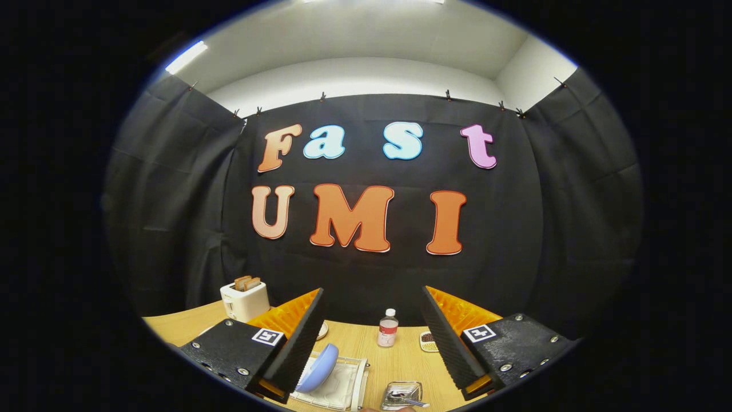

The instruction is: Take the plate from the dish rack, then take the spoon from the basket and place it into the plate.

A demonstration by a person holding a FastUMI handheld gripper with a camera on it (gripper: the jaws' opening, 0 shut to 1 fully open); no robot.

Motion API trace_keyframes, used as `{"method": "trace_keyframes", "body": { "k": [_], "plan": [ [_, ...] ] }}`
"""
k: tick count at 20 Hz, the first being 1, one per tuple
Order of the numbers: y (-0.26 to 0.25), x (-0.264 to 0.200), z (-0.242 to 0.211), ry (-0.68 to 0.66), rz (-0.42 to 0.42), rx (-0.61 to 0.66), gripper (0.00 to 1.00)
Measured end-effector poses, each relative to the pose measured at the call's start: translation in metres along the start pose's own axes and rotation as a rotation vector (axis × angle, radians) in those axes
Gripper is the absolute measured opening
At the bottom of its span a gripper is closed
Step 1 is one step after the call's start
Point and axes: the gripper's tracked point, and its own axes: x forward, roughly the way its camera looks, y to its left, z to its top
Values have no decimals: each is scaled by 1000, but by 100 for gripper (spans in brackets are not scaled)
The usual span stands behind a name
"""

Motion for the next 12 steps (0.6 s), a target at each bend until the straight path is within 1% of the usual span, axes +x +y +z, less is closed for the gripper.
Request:
{"method": "trace_keyframes", "body": {
  "k": [7, 12],
  "plan": [
    [4, 3, -9, 37, 18, 9, 98],
    [16, 7, -36, 147, 61, 18, 98]
  ]
}}
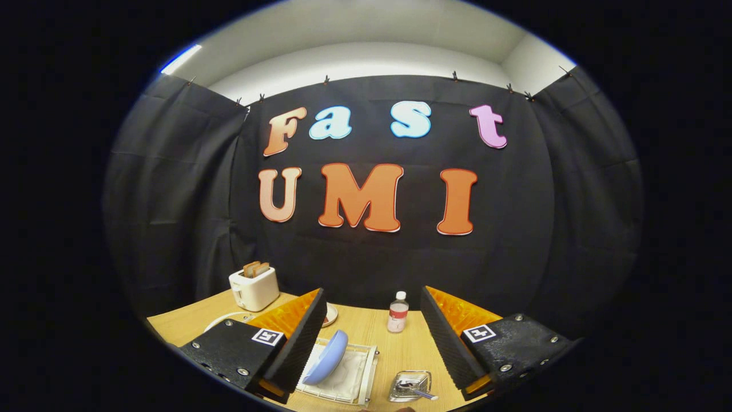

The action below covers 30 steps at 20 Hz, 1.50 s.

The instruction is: Take the plate from the dish rack, then take the spoon from the basket and place it into the plate.

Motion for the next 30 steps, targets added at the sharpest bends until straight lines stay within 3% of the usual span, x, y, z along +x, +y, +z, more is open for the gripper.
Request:
{"method": "trace_keyframes", "body": {
  "k": [8, 14, 22, 24, 25, 27, 30],
  "plan": [
    [32, 42, -70, 314, 74, 14, 98],
    [51, 72, -121, 572, 102, 106, 97],
    [67, 108, -189, 890, 119, 18, 95],
    [73, 110, -210, 988, 96, 67, 87],
    [76, 112, -217, 1021, 91, 84, 77],
    [81, 113, -230, 1072, 83, 87, 68],
    [82, 115, -251, 1125, 42, 63, 61]
  ]
}}
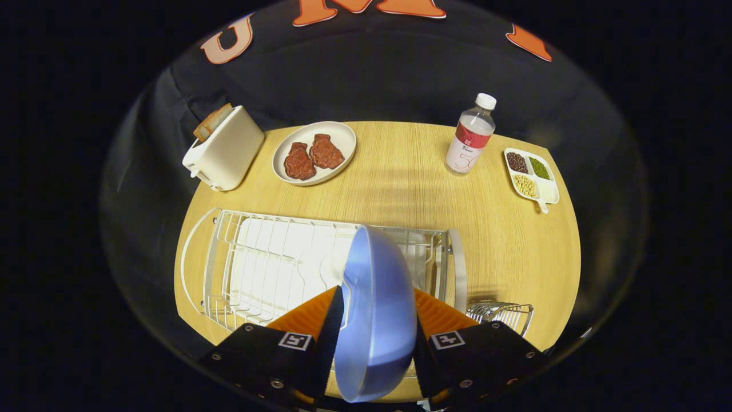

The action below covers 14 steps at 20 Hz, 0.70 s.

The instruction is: Take the plate from the dish rack, then take the spoon from the basket and place it into the plate.

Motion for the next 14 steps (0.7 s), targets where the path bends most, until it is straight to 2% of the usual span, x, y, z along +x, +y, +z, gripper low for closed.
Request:
{"method": "trace_keyframes", "body": {
  "k": [2, 4, 6, 9, 12, 14],
  "plan": [
    [-3, 11, -5, 26, -39, 2, 52],
    [4, 12, -14, 70, -33, 42, 40],
    [-10, 14, -14, 64, -105, 52, 40],
    [-7, 6, -17, 49, -100, 34, 41],
    [-21, -12, -11, -8, -154, 18, 41],
    [-18, -25, -9, -33, -118, 30, 41]
  ]
}}
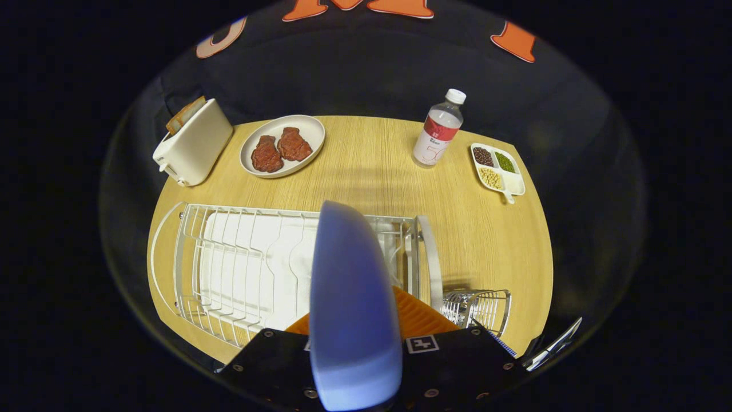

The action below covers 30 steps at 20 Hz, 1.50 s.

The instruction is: Take the plate from the dish rack, then take the spoon from the basket and place it into the plate.

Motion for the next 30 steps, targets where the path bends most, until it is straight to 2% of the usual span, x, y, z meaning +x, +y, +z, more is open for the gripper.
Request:
{"method": "trace_keyframes", "body": {
  "k": [5, 10, 13, 15, 17, 20, 27, 30],
  "plan": [
    [1, -42, -3, -27, 84, 66, 41],
    [-9, -80, -32, -47, 138, 54, 41],
    [-7, -90, -60, -17, 214, 105, 41],
    [-10, -88, -84, 6, 244, 129, 42],
    [-17, -83, -111, 23, 233, 111, 42],
    [-5, -84, -151, 65, 306, 93, 42],
    [22, -57, -206, 104, 403, 79, 42],
    [23, -39, -222, 112, 419, 73, 42]
  ]
}}
